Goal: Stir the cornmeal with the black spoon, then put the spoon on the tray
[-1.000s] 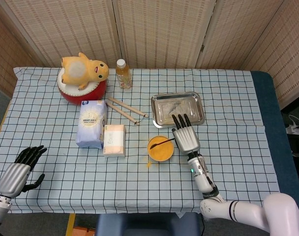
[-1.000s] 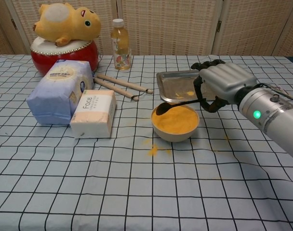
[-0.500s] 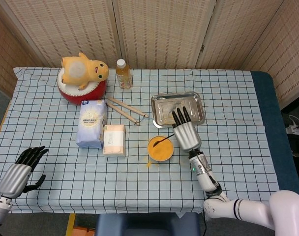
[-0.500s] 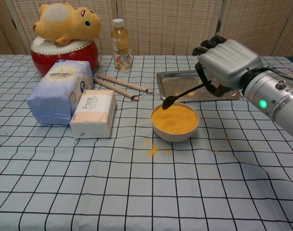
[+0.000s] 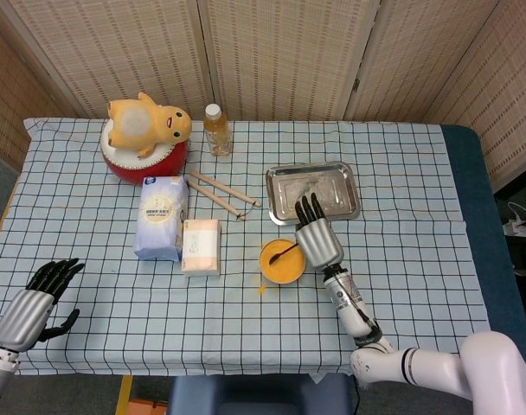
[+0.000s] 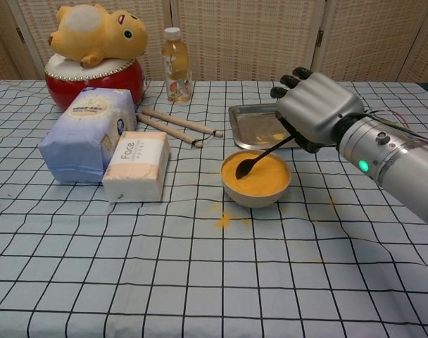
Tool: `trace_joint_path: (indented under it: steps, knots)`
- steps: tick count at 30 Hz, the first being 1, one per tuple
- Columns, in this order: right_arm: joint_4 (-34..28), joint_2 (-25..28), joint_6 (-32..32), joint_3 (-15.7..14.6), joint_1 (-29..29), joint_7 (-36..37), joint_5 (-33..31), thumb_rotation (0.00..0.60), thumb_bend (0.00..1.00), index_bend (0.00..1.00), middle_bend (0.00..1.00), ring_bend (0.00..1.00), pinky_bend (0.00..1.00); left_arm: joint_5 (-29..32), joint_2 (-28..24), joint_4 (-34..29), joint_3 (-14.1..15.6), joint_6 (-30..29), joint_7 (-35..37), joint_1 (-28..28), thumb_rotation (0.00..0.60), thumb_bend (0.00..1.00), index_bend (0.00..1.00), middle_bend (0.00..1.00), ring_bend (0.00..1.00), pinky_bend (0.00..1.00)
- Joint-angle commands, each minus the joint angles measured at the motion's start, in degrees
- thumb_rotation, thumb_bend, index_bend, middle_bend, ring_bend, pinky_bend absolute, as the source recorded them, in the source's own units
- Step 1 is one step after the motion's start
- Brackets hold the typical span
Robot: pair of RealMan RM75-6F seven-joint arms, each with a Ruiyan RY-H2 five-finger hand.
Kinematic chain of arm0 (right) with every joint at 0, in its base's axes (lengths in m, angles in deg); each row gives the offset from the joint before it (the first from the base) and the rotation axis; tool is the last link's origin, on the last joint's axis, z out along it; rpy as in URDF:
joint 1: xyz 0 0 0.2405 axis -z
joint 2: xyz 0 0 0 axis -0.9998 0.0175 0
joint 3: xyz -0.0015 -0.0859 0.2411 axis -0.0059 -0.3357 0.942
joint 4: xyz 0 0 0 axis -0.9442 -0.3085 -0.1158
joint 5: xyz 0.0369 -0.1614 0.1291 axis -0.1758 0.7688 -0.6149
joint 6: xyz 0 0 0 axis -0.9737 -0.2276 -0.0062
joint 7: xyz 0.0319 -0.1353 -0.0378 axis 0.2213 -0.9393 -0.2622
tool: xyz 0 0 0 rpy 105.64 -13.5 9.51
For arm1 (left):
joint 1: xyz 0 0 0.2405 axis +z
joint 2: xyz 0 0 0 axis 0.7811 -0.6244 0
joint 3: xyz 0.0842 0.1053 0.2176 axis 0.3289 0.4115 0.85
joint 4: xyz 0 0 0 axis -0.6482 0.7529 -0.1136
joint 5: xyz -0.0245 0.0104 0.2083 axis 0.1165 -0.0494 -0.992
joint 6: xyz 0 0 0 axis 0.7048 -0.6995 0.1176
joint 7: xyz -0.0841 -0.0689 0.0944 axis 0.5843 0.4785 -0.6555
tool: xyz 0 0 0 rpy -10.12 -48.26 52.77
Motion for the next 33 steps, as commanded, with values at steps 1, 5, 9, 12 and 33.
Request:
trace_joint_path:
  steps: [1,5,9,12,33]
  knots:
    - [-1.04,0.56,0.13,-0.98,0.62,-0.21,0.39,0.600,0.39,0.80,0.11,0.00,0.05,0.05,0.02,0.00,-0.02,0.02,-0.07,0.00,0.600,0.42,0.00,0.01,0.00,0.06]
    - [-5.08,2.93,1.17,-2.07,1.96,-0.58,0.66,0.600,0.39,0.80,0.11,0.00,0.05,0.07,0.10,-0.01,0.00,0.10,-0.36,-0.01,0.600,0.42,0.00,0.01,0.00,0.06]
    - [-9.47,5.98,2.40,-2.75,3.11,-1.04,1.02,0.600,0.39,0.81,0.11,0.00,0.05,0.06,0.32,-0.12,0.01,0.25,-0.97,-0.07,0.600,0.42,0.00,0.01,0.00,0.06]
    - [-11.54,7.69,2.61,-2.84,3.56,-1.43,0.57,0.600,0.39,0.81,0.11,0.00,0.05,0.05,0.46,-0.28,0.05,0.37,-1.43,-0.09,0.600,0.42,0.00,0.01,0.00,0.06]
    - [6.28,-4.13,0.59,1.14,-0.29,5.95,2.97,0.600,0.39,0.80,0.11,0.00,0.08,0.75,0.30,0.22,-0.23,0.78,-0.31,-0.33,0.600,0.42,0.00,0.01,0.00,0.06]
